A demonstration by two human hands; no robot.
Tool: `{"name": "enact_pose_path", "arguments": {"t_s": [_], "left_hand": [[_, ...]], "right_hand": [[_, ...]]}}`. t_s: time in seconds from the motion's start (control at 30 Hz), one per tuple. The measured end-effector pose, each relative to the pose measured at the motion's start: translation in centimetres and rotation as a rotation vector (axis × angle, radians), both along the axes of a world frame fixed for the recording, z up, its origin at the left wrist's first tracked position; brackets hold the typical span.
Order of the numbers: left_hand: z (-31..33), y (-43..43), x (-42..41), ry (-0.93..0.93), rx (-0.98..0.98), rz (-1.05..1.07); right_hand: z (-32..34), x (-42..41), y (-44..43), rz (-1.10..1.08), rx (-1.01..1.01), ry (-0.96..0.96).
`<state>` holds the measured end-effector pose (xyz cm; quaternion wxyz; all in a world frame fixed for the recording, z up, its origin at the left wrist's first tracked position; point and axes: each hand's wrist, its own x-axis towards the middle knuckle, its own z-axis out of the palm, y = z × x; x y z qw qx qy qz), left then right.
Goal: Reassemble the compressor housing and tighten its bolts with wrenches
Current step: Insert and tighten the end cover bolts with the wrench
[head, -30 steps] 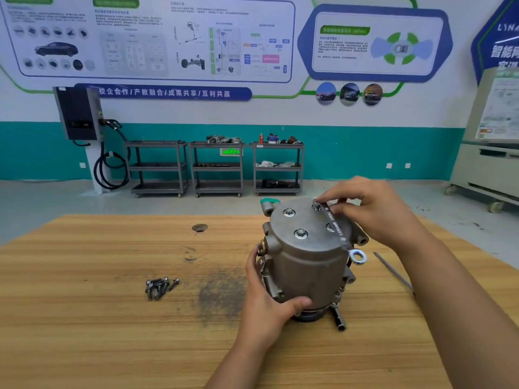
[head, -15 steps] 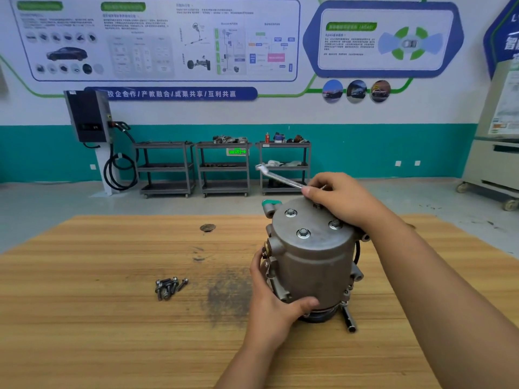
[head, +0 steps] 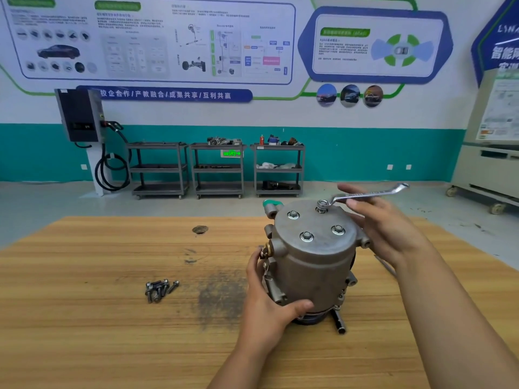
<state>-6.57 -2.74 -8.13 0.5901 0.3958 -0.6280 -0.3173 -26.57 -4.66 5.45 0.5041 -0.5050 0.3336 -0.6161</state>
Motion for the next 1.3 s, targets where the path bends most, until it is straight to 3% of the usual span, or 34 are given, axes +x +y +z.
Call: {"name": "enact_pose_path", "arguments": {"t_s": [0.1, 0.23, 0.4, 0.67, 0.77, 0.93, 1.0, 1.2, 1.3], "left_hand": [[0.1, 0.1, 0.1, -0.001, 0.004, 0.009], [0.1, 0.1, 0.2, -0.001, 0.008, 0.005], [0.1, 0.0, 0.1, -0.003, -0.008, 0.001], [-0.2, -0.2, 0.2, -0.01, 0.0, 0.0], [-0.3, -0.2, 0.3, -0.017, 0.006, 0.004], [-0.3, -0.2, 0.4, -0.005, 0.026, -0.012], [-0.3, -0.1, 0.3, 0.003, 0.035, -0.018], [-0.1, -0.2, 0.1, 0.007, 0.034, -0.031], [0.1, -0.2, 0.0, 0.01, 0.036, -0.037]], "right_hand": [[-1.7, -0.1, 1.2, -0.026, -0.186, -0.005], [-2.3, 0.1, 3.3, -0.265, -0.378, 0.361], [-0.6, 1.6, 4.9, -0.358, -0.543, 0.795], [3.7, 5.2, 2.8, -0.349, -0.525, 1.165], [4.3, 6.2, 1.2, -0.403, -0.45, 1.18], [4.3, 6.5, -1.5, -0.553, -0.258, 1.43], [4.2, 6.2, -2.0, -0.511, -0.161, 1.378], [3.1, 3.2, -1.2, -0.236, 0.124, 0.479], [1.8, 1.8, -0.7, -0.143, 0.158, 0.217]]}}
